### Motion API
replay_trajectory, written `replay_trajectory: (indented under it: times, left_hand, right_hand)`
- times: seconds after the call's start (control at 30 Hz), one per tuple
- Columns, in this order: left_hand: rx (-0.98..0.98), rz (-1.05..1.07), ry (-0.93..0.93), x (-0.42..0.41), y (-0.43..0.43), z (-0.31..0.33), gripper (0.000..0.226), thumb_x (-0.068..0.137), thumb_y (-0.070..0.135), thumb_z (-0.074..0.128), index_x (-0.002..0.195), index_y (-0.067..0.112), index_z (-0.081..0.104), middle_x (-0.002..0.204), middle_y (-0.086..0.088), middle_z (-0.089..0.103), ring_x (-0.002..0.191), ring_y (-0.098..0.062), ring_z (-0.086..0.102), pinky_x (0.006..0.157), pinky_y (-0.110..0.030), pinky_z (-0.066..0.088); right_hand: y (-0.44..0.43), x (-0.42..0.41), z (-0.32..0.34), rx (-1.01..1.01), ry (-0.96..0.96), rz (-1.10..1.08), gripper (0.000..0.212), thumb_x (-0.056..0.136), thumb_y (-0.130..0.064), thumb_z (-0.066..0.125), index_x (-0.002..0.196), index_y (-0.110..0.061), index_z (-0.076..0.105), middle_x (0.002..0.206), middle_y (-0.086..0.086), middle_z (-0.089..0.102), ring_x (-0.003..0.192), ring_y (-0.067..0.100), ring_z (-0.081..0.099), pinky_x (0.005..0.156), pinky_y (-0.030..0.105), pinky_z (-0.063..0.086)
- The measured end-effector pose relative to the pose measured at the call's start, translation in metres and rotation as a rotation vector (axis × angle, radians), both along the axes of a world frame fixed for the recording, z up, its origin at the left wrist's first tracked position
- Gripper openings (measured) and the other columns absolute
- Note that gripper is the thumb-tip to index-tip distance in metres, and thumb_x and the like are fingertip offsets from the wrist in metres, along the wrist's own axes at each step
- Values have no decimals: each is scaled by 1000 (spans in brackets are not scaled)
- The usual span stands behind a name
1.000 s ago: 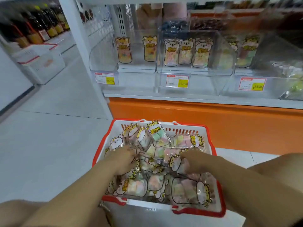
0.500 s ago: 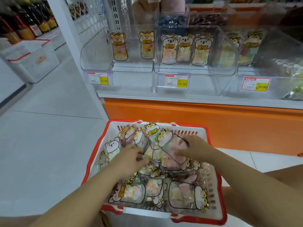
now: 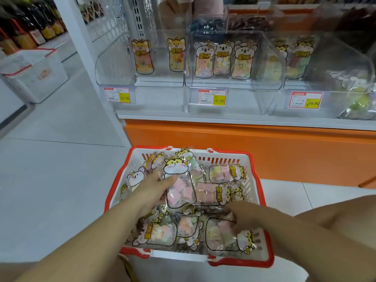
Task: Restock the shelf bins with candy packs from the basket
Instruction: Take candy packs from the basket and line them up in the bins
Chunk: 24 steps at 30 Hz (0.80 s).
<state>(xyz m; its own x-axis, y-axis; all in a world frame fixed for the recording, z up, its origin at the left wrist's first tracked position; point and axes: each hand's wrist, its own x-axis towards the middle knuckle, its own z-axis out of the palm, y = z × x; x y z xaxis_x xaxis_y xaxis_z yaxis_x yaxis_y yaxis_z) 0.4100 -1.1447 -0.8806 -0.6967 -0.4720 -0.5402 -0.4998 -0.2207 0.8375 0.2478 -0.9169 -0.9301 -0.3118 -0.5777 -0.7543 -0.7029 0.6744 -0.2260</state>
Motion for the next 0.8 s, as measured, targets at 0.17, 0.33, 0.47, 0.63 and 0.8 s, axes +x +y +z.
replay_trajectory:
  times: [0.17,0.33,0.47,0.63,0.8]
  left_hand:
    - [64,19,62,1,5,6,59,99,36,60,152,27,35,130,4,54,119,-19,51,92,-35,40]
    - [43,52,65,-2,1,17,12,98,18,65,93,27,57,88,1,62,85,-19,60,70,-31,45]
    - [-64,90,122,-13,11,30,9,92,21,71,87,24,64,95,-3,63,88,-18,63,81,-35,50]
    - [-345,-54,157,-22,37,47,35,90,45,71,122,47,57,123,19,61,112,0,58,99,-28,47]
    - [-250,-155,217,-19,58,65,39,90,73,45,125,60,53,120,34,61,114,4,57,104,-34,47]
  right_hand:
    - [-12,-2,13,-51,222,153,13,85,-19,70,97,-16,72,102,1,70,94,19,66,83,38,58]
    - [-23,-34,92,-605,530,-72,15,94,-19,58,89,-29,68,94,-14,63,83,8,61,75,30,56]
    - [-31,-9,107,-1060,522,-7,13,88,-7,69,87,-19,73,94,-11,66,77,10,65,64,27,55]
    - [-46,20,93,-1235,387,-92,17,86,-4,69,94,-17,76,102,-10,66,86,7,66,77,20,54]
    - [-44,28,115,-1285,67,-467,28,89,1,63,96,-22,77,98,-14,68,93,-3,64,82,10,49]
